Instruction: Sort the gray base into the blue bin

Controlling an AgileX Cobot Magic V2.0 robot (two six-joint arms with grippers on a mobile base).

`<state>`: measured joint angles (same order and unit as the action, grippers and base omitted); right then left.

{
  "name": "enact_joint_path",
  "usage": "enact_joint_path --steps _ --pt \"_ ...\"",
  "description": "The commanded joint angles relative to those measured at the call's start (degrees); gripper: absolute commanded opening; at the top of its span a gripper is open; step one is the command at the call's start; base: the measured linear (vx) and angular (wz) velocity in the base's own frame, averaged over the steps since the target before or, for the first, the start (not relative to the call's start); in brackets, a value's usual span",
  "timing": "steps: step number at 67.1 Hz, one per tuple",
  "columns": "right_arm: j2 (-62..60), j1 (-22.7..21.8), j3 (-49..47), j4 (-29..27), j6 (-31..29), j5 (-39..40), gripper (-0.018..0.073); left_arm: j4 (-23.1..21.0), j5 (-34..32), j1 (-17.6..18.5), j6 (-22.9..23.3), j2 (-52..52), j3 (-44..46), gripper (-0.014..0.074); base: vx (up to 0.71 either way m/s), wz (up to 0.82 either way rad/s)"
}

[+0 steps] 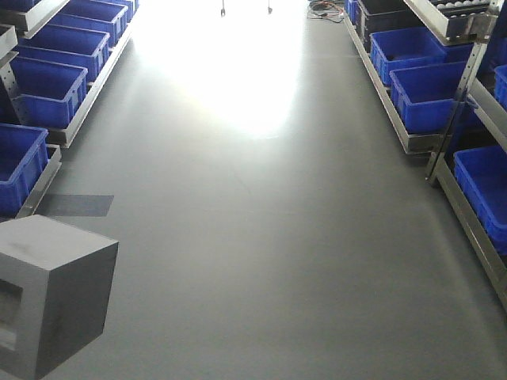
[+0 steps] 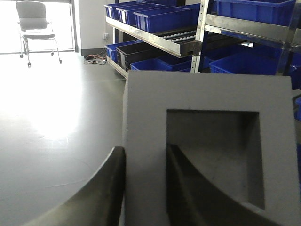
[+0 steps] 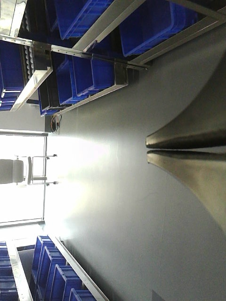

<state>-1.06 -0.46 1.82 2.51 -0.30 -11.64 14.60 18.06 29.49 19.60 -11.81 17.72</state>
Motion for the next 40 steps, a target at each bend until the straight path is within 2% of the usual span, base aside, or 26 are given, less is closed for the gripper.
enact_joint_path --steps 1,40 --pt "-0.4 0.2 0.3 0.5 -0.4 4.5 -0.0005 0.2 -6.7 0.5 0.2 -0.3 1.9 -0.0007 0.52 0.03" --pt "-0.4 0.2 0.3 0.5 -0.4 4.5 -0.0005 0.2 -6.7 0.5 0.2 -0.3 1.9 -0.0007 0.52 -0.01"
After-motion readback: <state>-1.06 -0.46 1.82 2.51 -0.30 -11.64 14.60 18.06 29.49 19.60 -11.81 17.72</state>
